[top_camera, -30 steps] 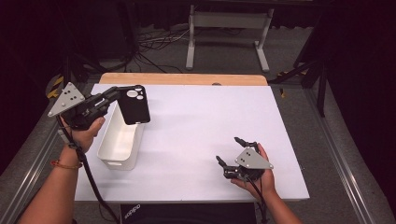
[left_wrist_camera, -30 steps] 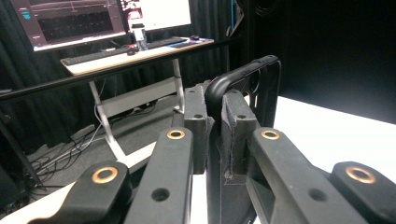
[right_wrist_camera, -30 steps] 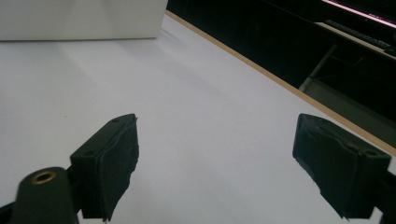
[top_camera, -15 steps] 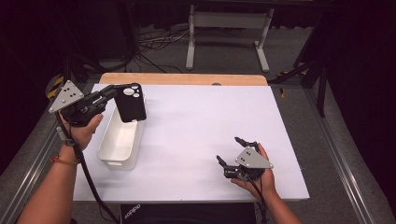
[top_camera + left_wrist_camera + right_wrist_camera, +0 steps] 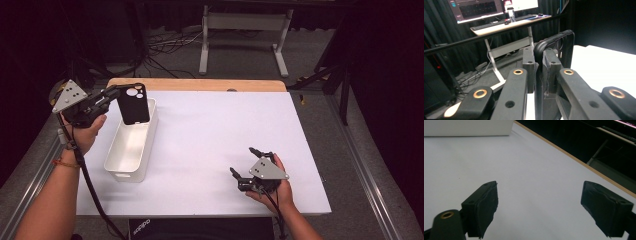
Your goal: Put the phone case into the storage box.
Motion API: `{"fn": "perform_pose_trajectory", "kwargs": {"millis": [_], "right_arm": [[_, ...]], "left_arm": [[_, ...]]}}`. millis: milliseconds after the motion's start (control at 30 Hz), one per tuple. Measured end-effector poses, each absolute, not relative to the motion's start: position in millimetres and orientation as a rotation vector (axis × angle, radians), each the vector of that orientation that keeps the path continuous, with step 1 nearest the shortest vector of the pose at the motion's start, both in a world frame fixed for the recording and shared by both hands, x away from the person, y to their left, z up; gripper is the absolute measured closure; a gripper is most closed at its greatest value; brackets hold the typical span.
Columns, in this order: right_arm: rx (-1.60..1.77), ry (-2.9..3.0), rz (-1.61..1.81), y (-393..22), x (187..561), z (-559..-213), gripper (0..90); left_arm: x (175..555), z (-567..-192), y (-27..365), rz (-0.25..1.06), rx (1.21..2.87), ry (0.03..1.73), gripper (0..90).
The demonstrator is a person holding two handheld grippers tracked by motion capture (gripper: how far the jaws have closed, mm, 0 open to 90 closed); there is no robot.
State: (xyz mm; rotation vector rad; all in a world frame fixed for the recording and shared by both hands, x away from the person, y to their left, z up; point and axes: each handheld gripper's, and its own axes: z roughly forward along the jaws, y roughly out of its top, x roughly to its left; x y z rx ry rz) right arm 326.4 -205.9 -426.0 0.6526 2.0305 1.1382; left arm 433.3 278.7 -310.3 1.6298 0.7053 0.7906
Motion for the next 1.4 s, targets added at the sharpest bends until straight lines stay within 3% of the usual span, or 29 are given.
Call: {"fn": "perform_pose_trajectory", "kwargs": {"millis": [1400], "right_arm": [[0.710, 2.052, 1.096, -205.3, 328.3, -429.1, 15.3]], "left_arm": [[504.9, -372.9, 284.2, 0.753, 1.698, 0.716, 82.8]]}}
